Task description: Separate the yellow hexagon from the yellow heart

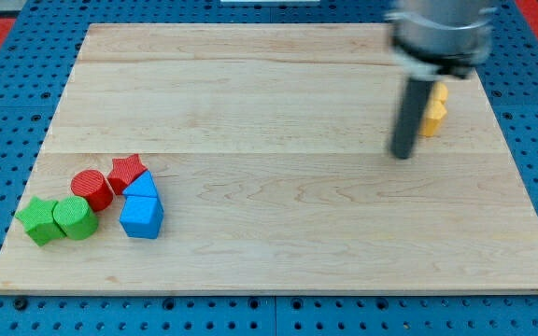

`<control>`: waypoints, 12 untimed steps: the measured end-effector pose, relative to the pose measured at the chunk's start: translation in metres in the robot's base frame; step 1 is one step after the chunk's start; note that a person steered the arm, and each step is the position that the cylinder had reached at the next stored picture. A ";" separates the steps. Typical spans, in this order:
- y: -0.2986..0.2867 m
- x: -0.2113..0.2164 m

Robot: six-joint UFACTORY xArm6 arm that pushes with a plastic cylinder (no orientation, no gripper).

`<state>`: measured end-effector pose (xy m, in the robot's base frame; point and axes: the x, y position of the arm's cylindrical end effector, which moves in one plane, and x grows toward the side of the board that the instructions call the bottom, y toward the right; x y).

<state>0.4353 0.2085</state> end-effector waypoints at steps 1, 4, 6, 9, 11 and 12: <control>0.073 -0.021; -0.003 -0.063; -0.038 -0.005; -0.146 0.054; -0.073 0.028; -0.059 -0.004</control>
<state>0.4314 0.1494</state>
